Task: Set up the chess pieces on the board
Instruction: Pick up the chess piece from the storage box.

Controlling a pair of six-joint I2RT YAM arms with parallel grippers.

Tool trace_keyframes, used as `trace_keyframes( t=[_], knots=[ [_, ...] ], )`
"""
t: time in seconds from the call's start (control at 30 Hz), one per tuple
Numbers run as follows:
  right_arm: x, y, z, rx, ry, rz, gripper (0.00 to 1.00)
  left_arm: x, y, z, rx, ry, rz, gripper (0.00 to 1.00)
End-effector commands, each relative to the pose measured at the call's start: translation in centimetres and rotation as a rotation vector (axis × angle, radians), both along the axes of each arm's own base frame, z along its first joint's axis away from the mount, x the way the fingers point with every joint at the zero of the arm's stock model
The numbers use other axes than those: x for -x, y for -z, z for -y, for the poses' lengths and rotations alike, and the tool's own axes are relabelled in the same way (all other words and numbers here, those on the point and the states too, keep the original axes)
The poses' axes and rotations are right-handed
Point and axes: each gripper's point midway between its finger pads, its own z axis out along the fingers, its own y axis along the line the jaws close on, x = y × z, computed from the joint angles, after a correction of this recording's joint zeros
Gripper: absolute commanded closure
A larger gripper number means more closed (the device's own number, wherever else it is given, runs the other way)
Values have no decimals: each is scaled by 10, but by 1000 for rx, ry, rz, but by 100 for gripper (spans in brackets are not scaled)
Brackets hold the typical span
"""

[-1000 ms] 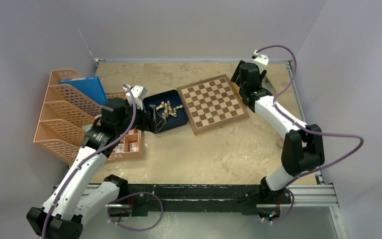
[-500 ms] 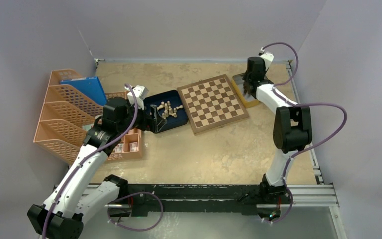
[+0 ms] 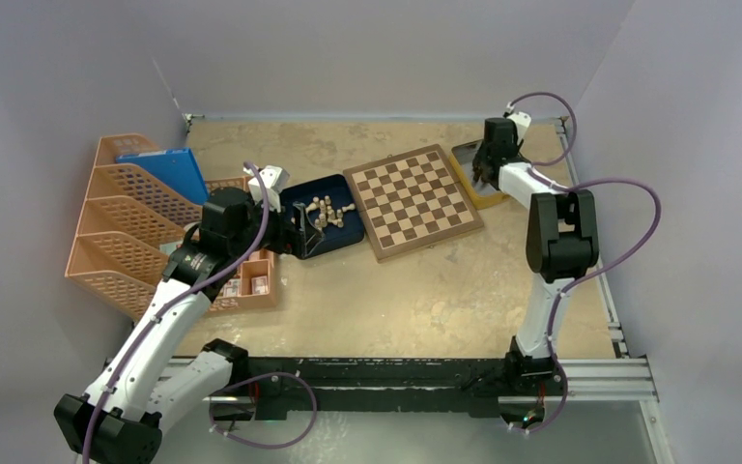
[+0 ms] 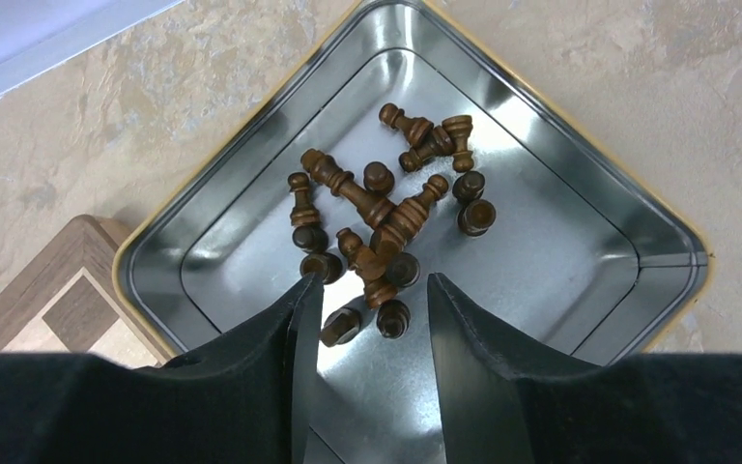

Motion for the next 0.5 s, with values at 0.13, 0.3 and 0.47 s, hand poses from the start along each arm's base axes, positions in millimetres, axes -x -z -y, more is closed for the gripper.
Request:
trace_keyframes(
  t=[0.13, 0.3, 0.47],
  knots=[
    [-18, -14, 14, -17, -27, 61, 58, -7, -8, -1, 1, -9, 41, 13],
    [-20, -4, 18, -20, -34, 46, 60, -9, -6, -1, -3, -11, 32, 14],
    [-22, 2, 14, -32, -65, 36, 61, -9, -5, -2, -7, -21, 33, 14]
  ],
)
